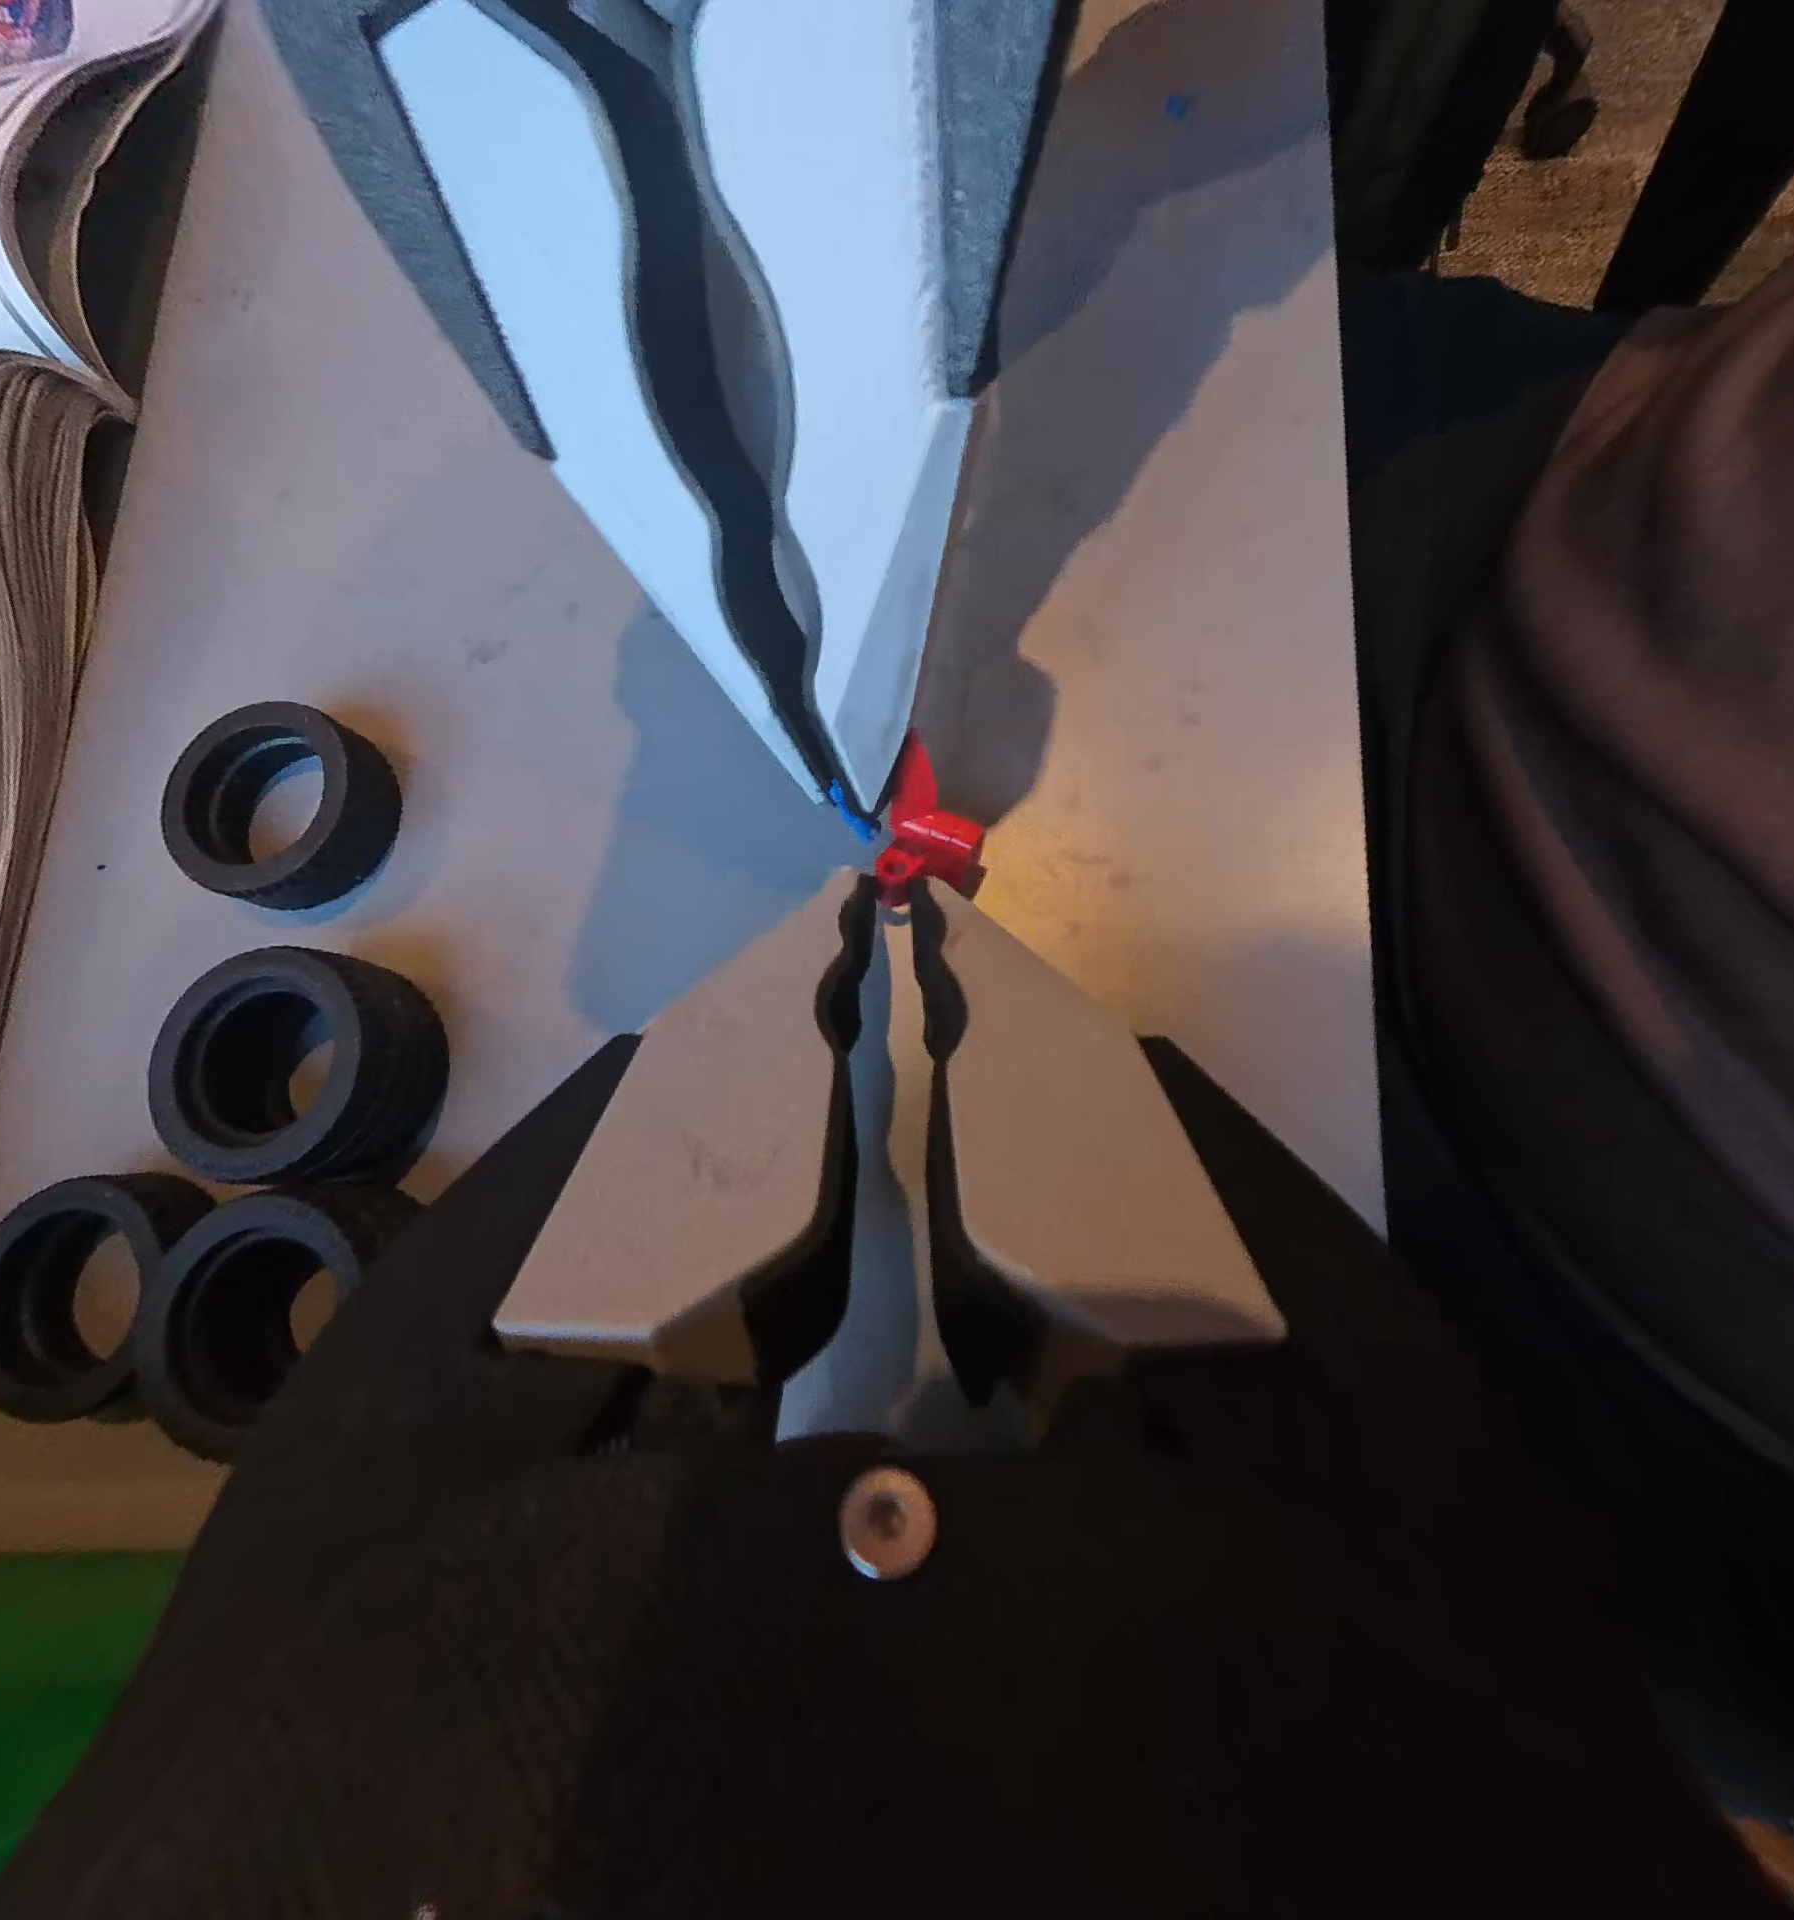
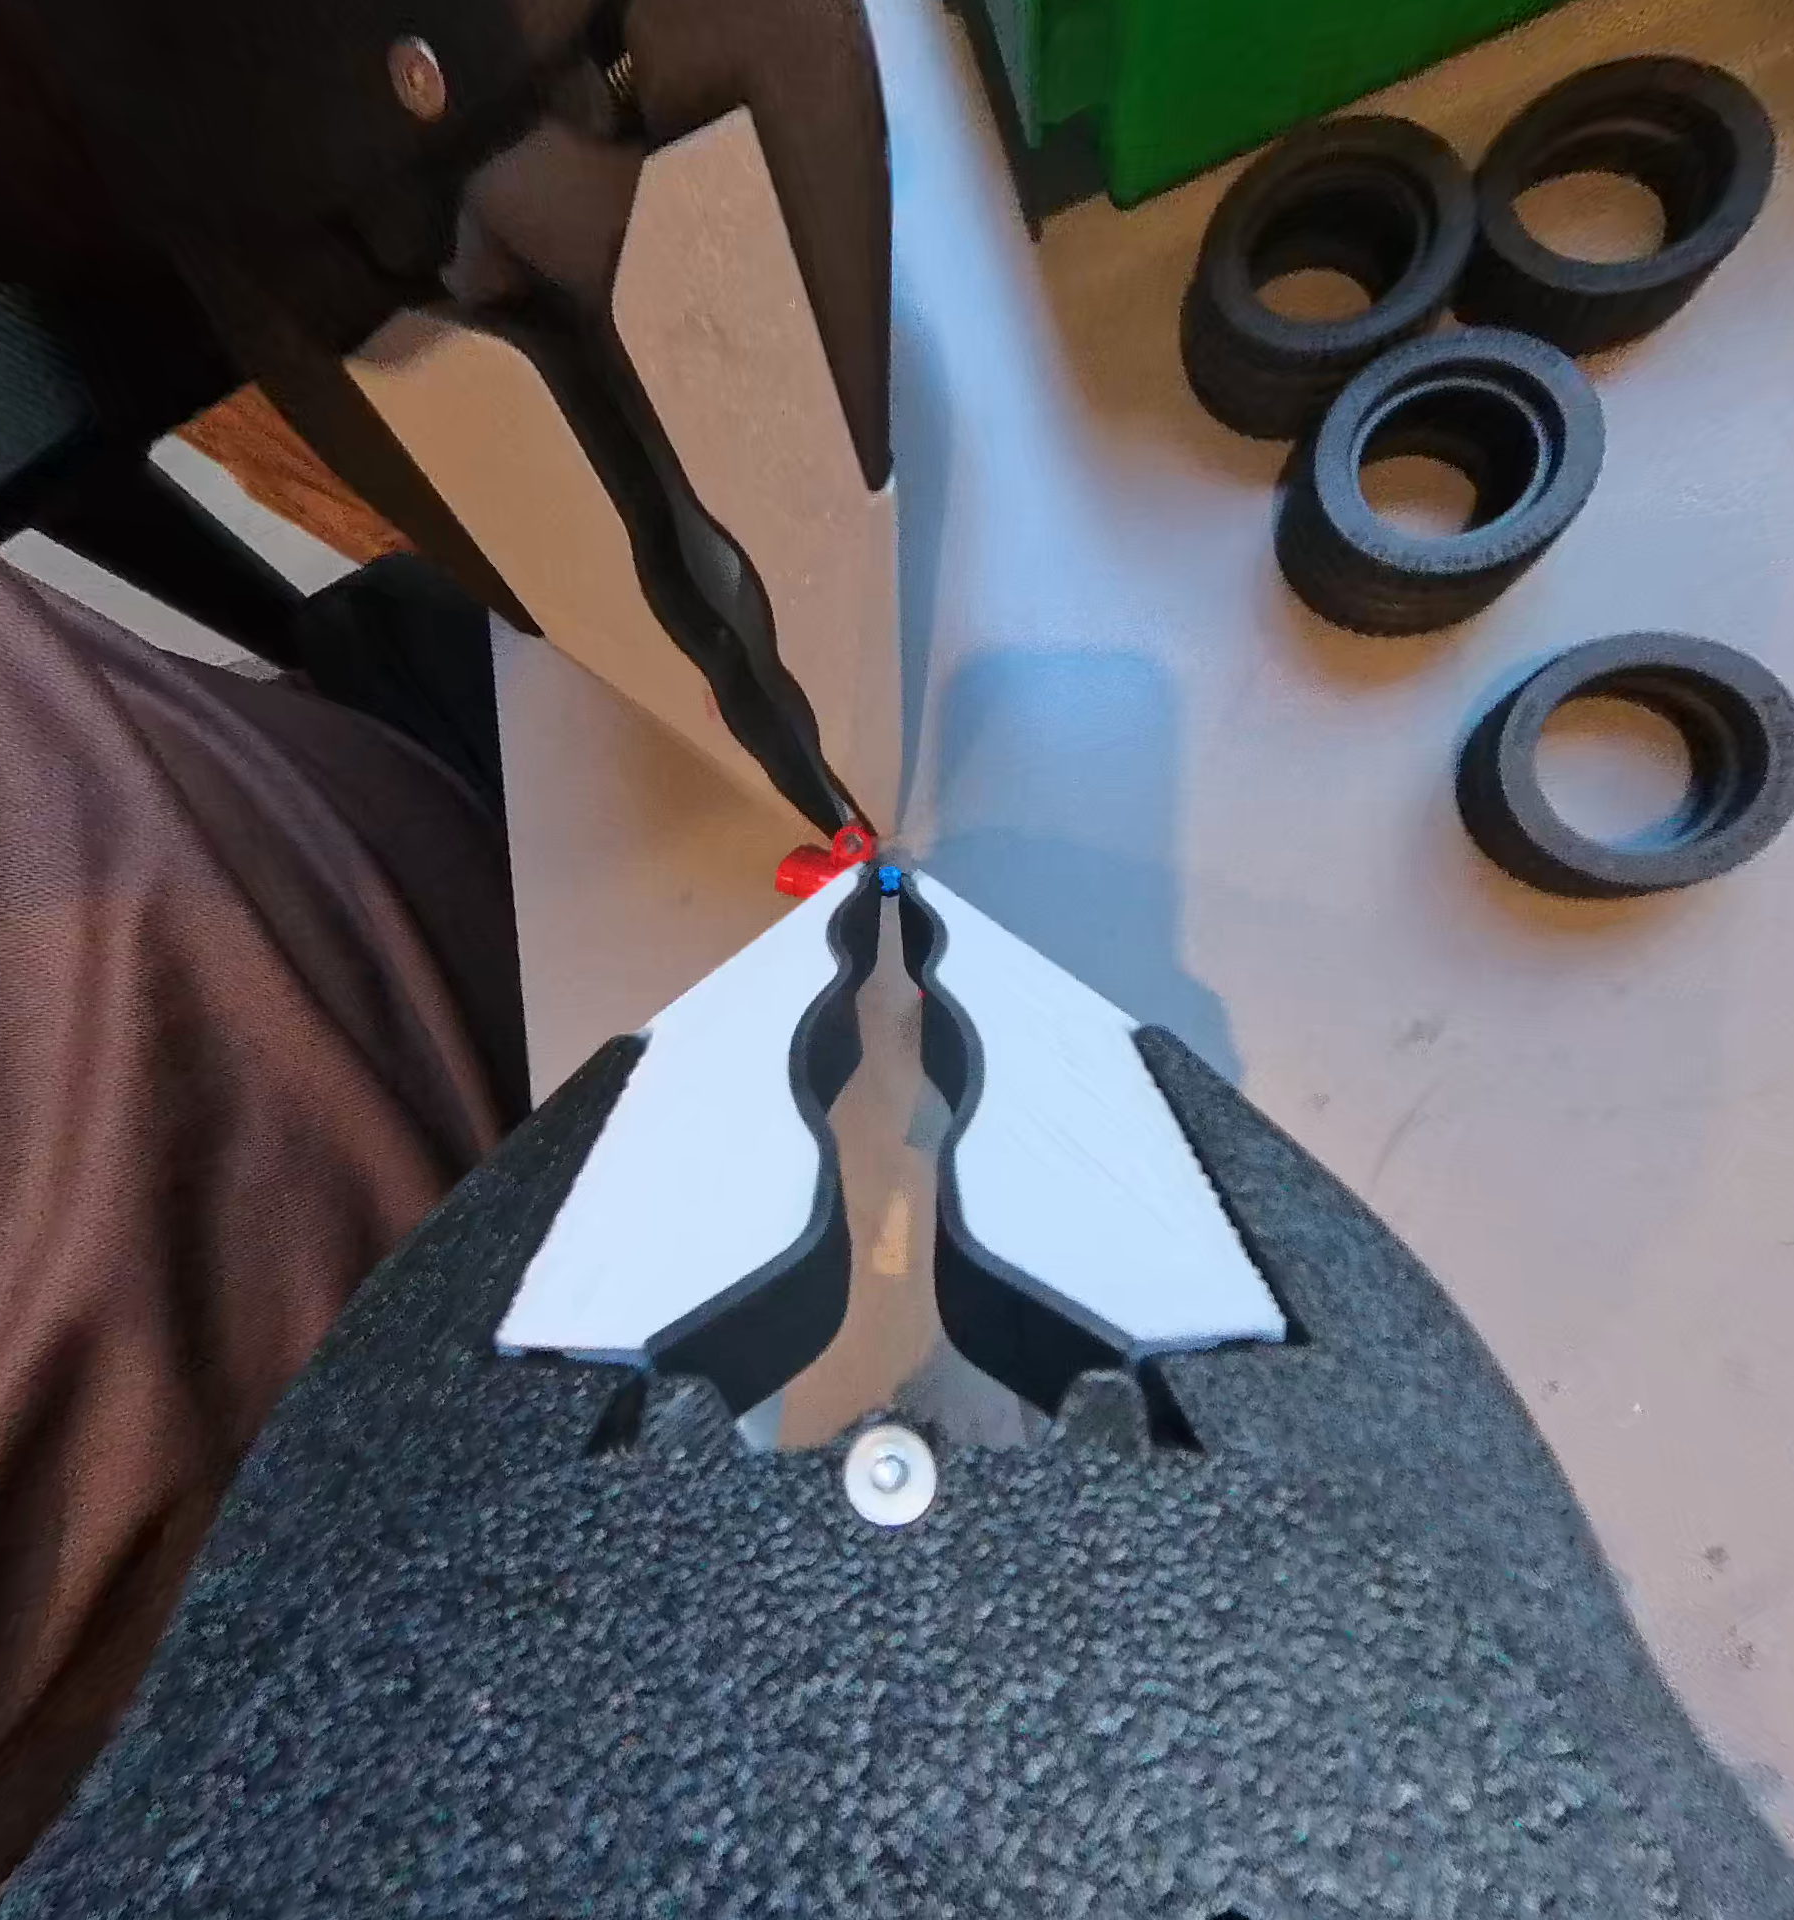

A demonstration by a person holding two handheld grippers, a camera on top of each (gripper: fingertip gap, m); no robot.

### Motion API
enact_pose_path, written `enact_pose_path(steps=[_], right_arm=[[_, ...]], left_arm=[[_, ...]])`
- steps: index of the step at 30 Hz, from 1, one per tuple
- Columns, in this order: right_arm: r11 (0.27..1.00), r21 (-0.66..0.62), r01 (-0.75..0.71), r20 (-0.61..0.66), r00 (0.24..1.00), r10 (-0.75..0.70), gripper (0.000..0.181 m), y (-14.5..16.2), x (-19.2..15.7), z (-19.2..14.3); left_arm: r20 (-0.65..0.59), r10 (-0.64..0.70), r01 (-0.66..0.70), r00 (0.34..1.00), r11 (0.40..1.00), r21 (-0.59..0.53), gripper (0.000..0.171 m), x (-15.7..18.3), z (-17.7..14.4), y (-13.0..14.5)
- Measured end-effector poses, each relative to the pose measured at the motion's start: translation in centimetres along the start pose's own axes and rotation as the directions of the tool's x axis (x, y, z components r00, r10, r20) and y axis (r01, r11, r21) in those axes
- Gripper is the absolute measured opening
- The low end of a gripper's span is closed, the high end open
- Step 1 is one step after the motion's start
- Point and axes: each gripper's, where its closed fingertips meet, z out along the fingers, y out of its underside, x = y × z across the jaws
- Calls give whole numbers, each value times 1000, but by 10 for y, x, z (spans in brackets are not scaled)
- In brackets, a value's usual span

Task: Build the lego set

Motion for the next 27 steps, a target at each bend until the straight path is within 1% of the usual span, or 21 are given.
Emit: enact_pose_path(steps=[3, 7, 9, 12, 15, 18, 21, 23, 27], right_arm=[[1000, 30, 3, -31, 1000, -2, 3, 4, -2, -2], [996, 83, -22, -51, 998, 26, 3, 4, -3, -9], [992, 120, -32, -81, 996, 42, 3, -1, 0, -17], [979, 202, -23, -128, 990, 50, 3, -18, 1, -36], [975, 217, -36, -138, 988, 67, 4, -20, -5, -44], [977, 200, -68, -125, 988, 95, 4, -5, -19, -41], [972, 195, -132, -91, 984, 152, 3, 10, -34, -27], [971, 184, -150, -128, 976, 175, 4, 18, -33, -15], [968, 209, -139, -147, 974, 172, 3, 10, -30, -3]], left_arm=[[-24, -34, 34, 999, 999, 21, 3, 2, 1, -3], [-32, -42, 42, 999, 999, 16, 3, 4, 4, -3], [-29, -29, 29, 999, 1000, -10, 3, 5, 6, -1], [-21, -44, 43, 999, 999, -24, 3, 6, 7, -2], [-20, -62, 61, 998, 997, -37, 3, 11, 5, -1], [-14, -91, 90, 996, 995, -36, 3, 20, 0, 3], [-1, -124, 124, 992, 992, -20, 3, 25, -2, 4], [-20, -147, 147, 989, 989, -13, 3, 32, -1, 1], [-18, -138, 138, 990, 990, -17, 5, 43, 3, -4]])
